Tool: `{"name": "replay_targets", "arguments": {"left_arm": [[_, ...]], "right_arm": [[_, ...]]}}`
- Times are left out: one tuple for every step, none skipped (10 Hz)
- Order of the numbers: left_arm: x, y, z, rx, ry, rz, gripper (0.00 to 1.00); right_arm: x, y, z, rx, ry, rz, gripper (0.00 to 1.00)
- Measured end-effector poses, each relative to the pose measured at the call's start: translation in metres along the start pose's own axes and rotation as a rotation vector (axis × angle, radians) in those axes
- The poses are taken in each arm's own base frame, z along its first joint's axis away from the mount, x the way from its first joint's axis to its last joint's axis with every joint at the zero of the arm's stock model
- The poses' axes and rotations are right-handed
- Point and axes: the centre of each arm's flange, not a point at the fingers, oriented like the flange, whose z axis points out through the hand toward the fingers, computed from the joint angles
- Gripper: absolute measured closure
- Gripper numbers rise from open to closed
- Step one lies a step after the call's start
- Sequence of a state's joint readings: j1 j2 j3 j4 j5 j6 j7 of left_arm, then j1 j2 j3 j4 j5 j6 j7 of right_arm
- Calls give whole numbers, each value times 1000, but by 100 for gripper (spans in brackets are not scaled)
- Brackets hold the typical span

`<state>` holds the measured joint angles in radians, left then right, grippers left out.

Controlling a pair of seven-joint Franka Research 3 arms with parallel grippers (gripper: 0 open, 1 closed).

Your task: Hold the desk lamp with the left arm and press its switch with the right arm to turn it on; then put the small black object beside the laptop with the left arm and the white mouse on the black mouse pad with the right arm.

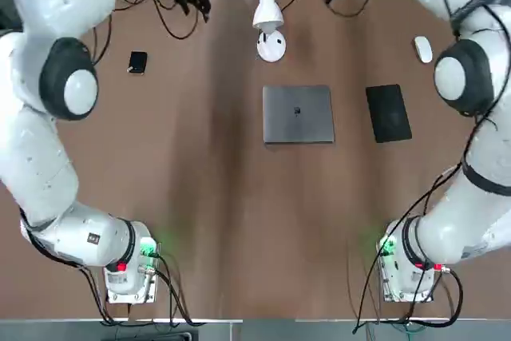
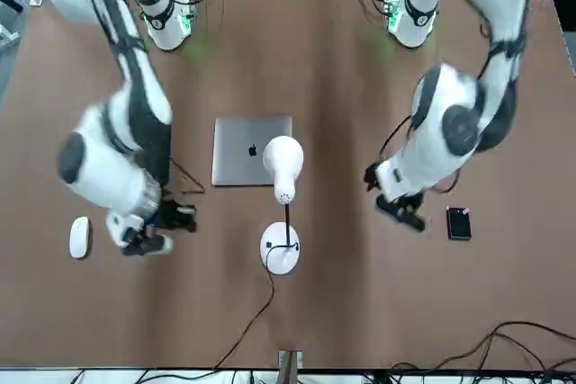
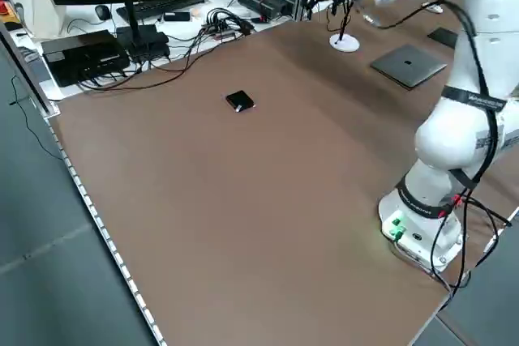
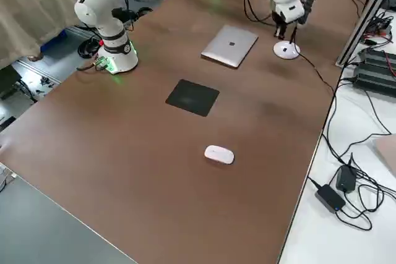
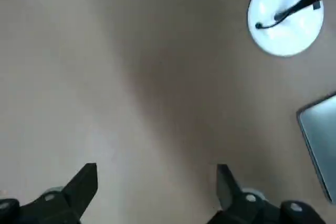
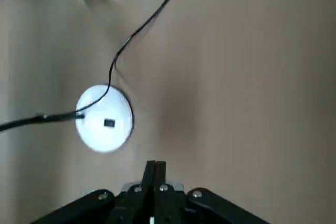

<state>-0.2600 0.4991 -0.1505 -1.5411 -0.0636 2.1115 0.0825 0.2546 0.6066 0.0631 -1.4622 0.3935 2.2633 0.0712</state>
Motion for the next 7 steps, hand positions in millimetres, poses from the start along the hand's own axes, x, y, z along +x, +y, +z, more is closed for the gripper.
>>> {"name": "replay_targets", "arguments": {"left_arm": [[11,8,22,-14,46,17,0],[20,17,42,-29,102,34,0],[27,27,61,-45,166,58,0],[33,39,82,-62,235,88,0],[38,48,104,-77,307,108,0],[40,55,123,-92,367,116,0],[40,62,140,-105,412,117,0]], "right_arm": [[2,-8,36,43,19,27,99],[3,-17,66,73,39,46,99],[2,-26,93,102,46,65,99],[1,-37,115,124,47,73,99],[1,-44,133,131,47,73,99],[-1,-45,148,130,41,74,99],[-4,-43,161,127,32,75,99]]}}
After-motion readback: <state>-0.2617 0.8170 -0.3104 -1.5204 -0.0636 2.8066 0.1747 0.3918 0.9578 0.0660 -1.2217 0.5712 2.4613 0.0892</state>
